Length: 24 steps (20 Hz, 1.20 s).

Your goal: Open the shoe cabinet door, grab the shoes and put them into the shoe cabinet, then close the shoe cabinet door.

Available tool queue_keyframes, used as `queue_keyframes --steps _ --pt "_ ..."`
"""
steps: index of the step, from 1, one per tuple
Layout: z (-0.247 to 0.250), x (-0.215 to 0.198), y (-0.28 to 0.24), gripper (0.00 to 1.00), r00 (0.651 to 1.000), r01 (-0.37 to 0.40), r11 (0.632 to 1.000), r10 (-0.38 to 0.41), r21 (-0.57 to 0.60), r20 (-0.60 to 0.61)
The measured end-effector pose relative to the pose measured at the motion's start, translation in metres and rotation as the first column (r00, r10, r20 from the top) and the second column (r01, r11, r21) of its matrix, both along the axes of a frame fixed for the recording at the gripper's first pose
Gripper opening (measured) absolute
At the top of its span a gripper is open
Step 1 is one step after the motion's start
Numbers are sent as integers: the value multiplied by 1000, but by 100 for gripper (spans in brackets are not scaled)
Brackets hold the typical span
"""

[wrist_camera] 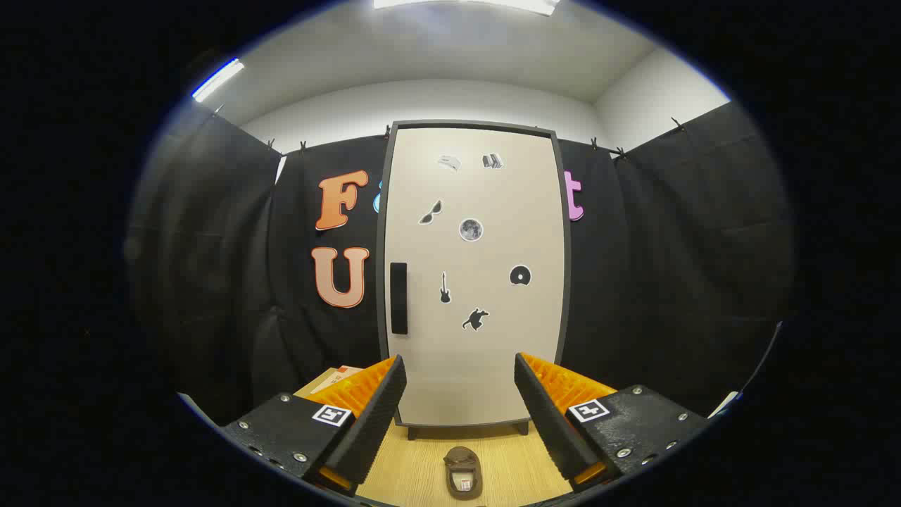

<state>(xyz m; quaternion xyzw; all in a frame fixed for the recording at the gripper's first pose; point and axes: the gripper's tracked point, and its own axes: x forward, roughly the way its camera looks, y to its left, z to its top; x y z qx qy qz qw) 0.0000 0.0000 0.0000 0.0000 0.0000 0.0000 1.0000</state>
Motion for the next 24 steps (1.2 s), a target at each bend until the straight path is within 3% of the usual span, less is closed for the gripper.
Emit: queue_keyframes --steps 16,24 --pt "-2 6 0 96 1000 14 1000 -14 13 -8" --pt "-4 10 4 96 999 -23 1000 24 9 -23"
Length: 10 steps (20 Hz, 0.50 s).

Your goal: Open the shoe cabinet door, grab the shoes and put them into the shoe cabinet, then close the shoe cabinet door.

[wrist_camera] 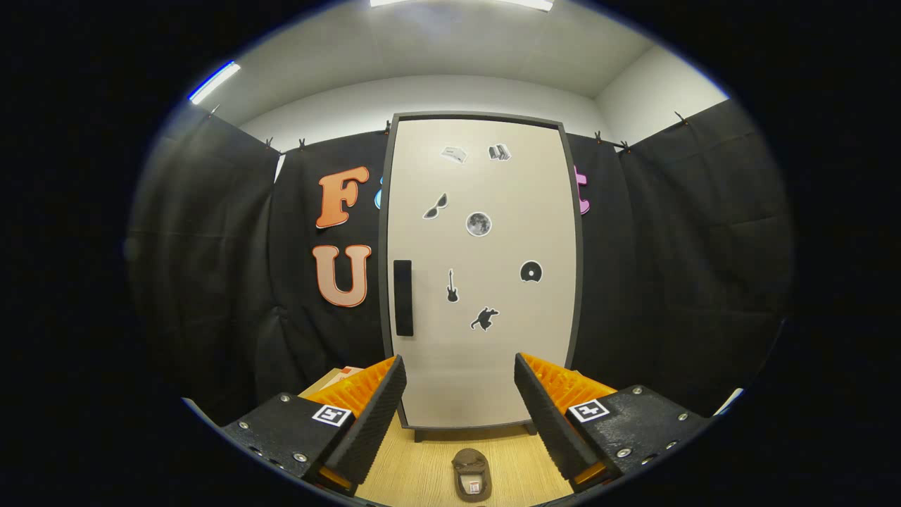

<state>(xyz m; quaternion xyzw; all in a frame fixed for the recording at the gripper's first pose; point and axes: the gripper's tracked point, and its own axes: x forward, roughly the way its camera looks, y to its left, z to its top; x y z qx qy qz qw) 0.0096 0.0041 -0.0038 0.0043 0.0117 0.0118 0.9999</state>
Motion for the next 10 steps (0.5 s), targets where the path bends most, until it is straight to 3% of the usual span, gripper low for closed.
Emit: queue_keyframes --steps 10 --pt "4 9 13 96 995 -99 995 99 -20 0"
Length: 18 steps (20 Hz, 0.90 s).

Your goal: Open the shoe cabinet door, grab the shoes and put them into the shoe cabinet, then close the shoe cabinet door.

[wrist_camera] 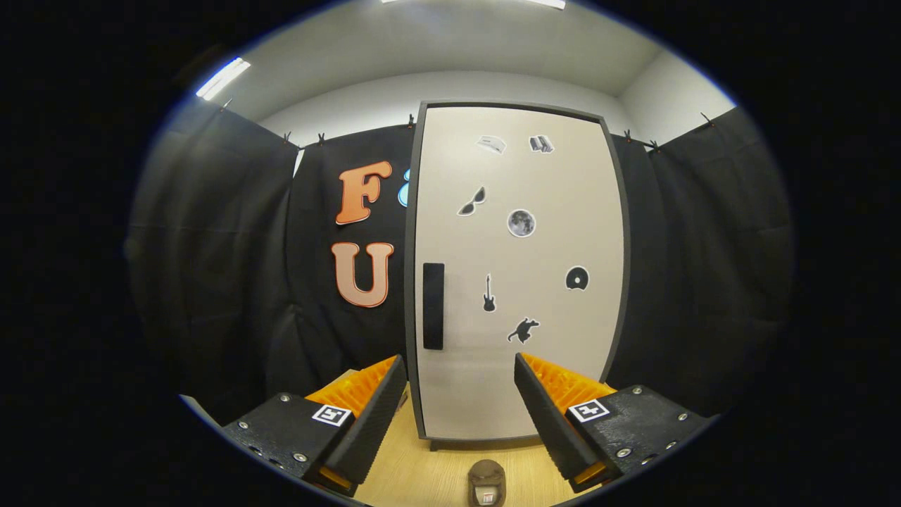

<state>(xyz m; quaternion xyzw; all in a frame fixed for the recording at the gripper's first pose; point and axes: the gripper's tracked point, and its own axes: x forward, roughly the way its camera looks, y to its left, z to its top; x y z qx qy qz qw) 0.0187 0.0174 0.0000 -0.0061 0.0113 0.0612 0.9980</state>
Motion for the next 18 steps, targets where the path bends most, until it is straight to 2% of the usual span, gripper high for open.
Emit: queue_keyframes --steps 5,18 --pt "-2 4 10 96 998 -55 998 55 0 -12" --pt "-9 15 22 96 990 -132 991 130 -28 -50"
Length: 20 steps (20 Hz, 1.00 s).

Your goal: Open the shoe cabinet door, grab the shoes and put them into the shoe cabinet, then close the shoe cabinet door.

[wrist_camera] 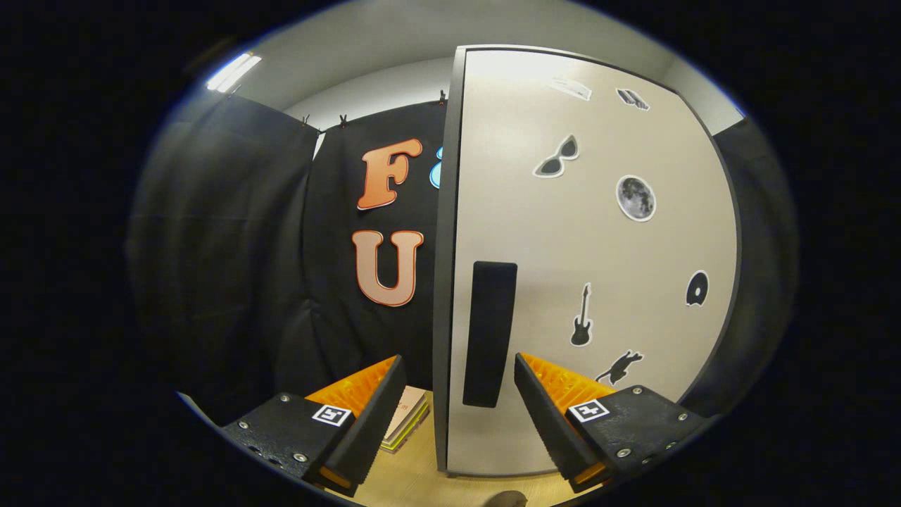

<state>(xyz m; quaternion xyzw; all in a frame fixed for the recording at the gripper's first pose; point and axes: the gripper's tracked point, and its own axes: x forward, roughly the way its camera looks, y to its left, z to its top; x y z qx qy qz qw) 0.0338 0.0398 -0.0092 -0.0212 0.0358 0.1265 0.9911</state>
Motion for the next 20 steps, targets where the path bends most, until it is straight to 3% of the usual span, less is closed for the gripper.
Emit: queue_keyframes --steps 5,9,12,14,20 --pt "1 6 4 96 1000 2 1000 -3 17 1" --pt "2 9 -5 78 999 50 999 -50 7 10" --pt "-3 7 -11 52 996 86 996 -86 1 -17" --pt "-2 5 -13 43 995 94 996 -94 3 -25" --pt "-5 4 -18 33 986 158 987 -157 31 -49"
